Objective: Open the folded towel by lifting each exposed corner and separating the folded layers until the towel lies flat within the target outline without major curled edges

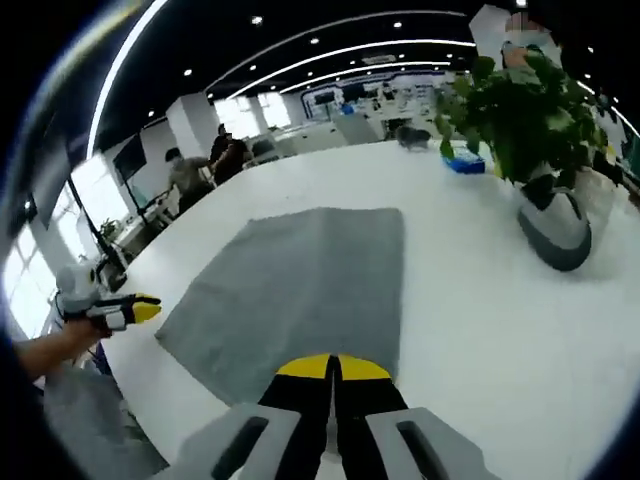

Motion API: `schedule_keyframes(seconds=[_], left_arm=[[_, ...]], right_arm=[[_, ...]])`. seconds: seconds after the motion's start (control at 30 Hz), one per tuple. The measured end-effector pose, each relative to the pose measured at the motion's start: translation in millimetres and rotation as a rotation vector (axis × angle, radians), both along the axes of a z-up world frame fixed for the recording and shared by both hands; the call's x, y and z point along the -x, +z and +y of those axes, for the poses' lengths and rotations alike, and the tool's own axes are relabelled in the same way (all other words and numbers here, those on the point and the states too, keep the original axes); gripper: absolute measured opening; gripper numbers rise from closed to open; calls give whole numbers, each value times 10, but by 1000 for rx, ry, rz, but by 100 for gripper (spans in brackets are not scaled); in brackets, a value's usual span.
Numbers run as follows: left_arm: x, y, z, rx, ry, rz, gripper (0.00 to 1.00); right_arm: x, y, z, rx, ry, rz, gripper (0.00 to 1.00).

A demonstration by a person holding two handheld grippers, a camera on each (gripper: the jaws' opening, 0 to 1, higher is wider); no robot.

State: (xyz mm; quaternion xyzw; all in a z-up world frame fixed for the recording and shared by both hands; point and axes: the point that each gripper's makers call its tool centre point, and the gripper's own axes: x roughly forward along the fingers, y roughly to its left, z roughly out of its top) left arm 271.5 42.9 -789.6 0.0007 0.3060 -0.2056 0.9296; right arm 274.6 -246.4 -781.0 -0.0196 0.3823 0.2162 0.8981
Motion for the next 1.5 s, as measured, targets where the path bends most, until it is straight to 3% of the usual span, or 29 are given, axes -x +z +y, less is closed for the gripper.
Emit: schedule_keyframes(seconds=[0.1, 0.17, 0.23, 0.3, 0.47, 0.57, 0.63, 0.73, 0.9, 1.0, 1.1, 1.17, 1.23, 1.33, 1.37, 1.43, 1.5], left_arm=[[36, -72, -110, -24, -62, 88, 5], [52, -150, -113, -85, -91, 131, 2], [14, -189, -111, -151, -120, 122, 1], [-6, -189, -139, -164, -129, 106, 1], [-23, -298, -134, -198, -161, 175, 1], [-44, -350, -117, -249, -183, 182, 1], [-91, -344, -117, -291, -212, 147, 0], [-53, -446, -154, -291, -240, 207, 0], [-107, -443, -175, -278, -265, 215, 0], [-113, -448, -186, -265, -281, 242, 0], [-121, -457, -201, -267, -299, 296, 0], [-121, -462, -210, -281, -318, 319, 0], [-117, -470, -235, -323, -389, 313, 0], [-118, -470, -286, -306, -397, 314, 1], [-126, -469, -322, -282, -395, 313, 1], [-142, -468, -356, -260, -375, 315, 1], [-148, -467, -392, -272, -398, 299, 1]], right_arm=[[-3, -156, 139, 128, 136, 66, 0], [-23, -245, 217, 206, 227, 87, 0], [-59, -282, 278, 231, 259, 81, 0], [-60, -348, 311, 257, 298, 111, 0], [-61, -516, 306, 349, 416, 198, 0], [-86, -571, 313, 382, 460, 207, 0], [-99, -599, 320, 390, 466, 225, 0], [-123, -605, 329, 398, 479, 236, 0], [-126, -614, 325, 390, 500, 268, 0], [-125, -627, 335, 433, 541, 287, 0], [-151, -636, 331, 442, 516, 326, 0], [-163, -641, 325, 435, 516, 358, 0], [-166, -645, 317, 427, 553, 374, 0], [-171, -649, 315, 416, 589, 386, 0], [-173, -650, 306, 397, 558, 414, 0], [-167, -652, 310, 385, 619, 413, 0], [-154, -644, 310, 338, 606, 429, 0]])
